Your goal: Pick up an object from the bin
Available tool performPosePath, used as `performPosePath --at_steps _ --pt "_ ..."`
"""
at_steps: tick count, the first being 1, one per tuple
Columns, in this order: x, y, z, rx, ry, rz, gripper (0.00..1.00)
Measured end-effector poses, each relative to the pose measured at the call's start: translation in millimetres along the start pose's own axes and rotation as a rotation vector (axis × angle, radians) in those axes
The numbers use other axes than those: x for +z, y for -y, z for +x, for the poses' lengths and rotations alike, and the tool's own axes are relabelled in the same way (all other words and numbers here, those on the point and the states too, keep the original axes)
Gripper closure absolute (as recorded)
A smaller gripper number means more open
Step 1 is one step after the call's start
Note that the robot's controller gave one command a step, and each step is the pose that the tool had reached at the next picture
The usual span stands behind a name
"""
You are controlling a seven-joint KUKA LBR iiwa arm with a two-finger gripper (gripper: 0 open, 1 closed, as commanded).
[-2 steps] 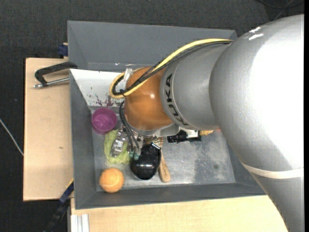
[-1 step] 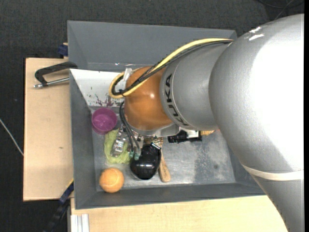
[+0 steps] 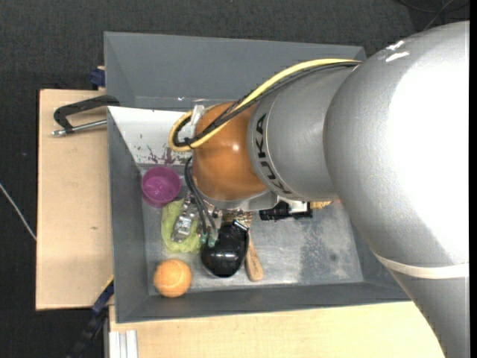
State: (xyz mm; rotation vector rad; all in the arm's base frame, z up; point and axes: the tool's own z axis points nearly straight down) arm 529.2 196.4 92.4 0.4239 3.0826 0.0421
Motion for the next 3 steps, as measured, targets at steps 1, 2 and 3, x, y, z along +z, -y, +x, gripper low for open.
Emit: performPosePath --at_steps 1,2,3 --pt "-39 -10 13.1 -0.094 -0.019 0.023 1.00" --pt "-94 -20 -3.2 -0.077 -0.028 0.029 1.00" --pt "-160 -18 -2.4 -0.066 -0.027 0.029 1.00"
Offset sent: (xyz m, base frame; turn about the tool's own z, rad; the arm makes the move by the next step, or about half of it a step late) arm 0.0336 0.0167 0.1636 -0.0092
